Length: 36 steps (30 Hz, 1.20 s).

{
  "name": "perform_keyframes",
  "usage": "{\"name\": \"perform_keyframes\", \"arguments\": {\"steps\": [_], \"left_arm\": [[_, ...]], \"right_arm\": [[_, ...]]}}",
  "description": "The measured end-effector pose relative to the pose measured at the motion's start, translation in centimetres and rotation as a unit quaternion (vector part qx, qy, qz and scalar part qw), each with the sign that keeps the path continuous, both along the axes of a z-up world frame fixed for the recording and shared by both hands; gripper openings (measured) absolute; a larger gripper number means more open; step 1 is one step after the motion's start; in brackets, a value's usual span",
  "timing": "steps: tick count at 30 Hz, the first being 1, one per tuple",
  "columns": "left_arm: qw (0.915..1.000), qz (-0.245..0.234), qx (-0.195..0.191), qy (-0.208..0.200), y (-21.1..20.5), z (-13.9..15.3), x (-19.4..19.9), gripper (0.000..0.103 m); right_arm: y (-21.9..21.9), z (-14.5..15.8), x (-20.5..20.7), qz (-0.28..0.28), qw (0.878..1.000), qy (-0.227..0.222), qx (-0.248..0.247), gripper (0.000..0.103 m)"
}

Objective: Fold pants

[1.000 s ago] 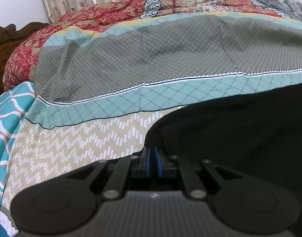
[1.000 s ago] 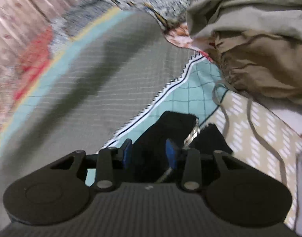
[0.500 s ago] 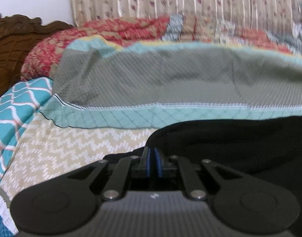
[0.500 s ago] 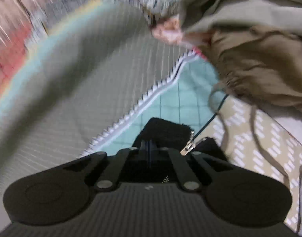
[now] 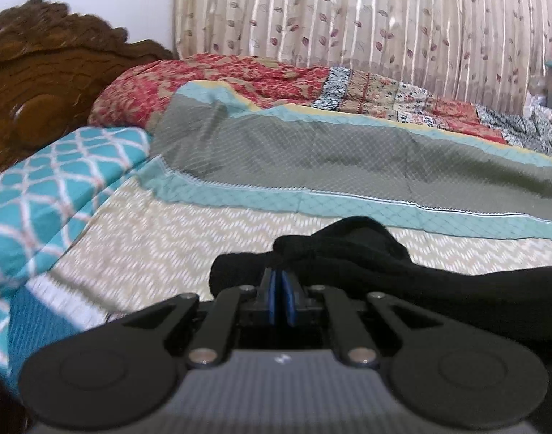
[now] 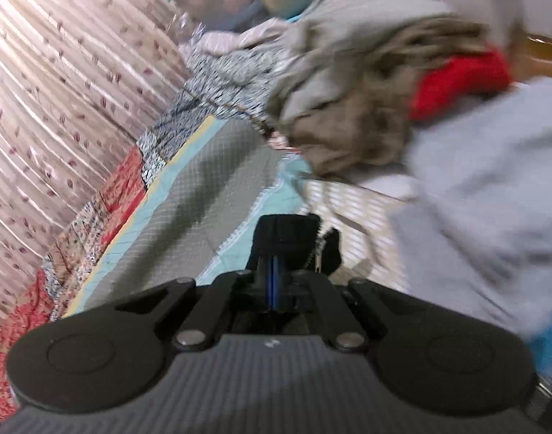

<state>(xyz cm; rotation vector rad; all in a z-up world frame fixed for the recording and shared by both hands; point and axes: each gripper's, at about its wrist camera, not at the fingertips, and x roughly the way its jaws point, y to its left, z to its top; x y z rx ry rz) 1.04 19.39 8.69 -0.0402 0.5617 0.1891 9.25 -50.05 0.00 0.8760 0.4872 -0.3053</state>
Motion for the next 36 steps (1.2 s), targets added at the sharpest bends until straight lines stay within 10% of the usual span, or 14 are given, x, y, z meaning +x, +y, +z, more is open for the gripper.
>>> {"name": "perform_keyframes", "arguments": {"steps": [8,19,24,31,33,35,36], "left_arm": [[0.9993,0.011,-0.029,0.019,1.3,-1.4,-8.4,0.006],[0.9892,0.067,-0.1,0.085,4.5,-5.2,-12.6,0.011],[0.9764,0.096,-0.185,0.056,9.1,-3.1,-11.5,0.048],[0.9291,0.053,-0.343,0.128,11.7,-5.6,-4.4,0.086],[0.9227,0.049,-0.351,0.152,11.4,-6.7,-2.3,0.066],[0.9236,0.039,-0.337,0.179,10.5,-7.1,-0.3,0.022],[0.927,0.041,-0.327,0.18,9.9,-6.8,0.3,0.022]], "right_arm": [[-0.4,-4.0,-12.7,-0.044,0.998,0.0,0.042,0.003],[-1.4,-9.5,-14.8,-0.106,0.988,0.059,0.091,0.009],[-1.8,-8.2,-16.2,-0.146,0.986,0.03,0.074,0.029],[-0.3,-7.5,-16.1,-0.099,0.994,0.016,0.047,0.033],[0.3,-7.6,-15.5,-0.086,0.995,0.015,0.05,0.033],[1.4,-7.5,-15.3,-0.076,0.996,0.016,0.048,0.033],[2.0,-7.4,-15.1,-0.071,0.996,0.019,0.043,0.033]]}}
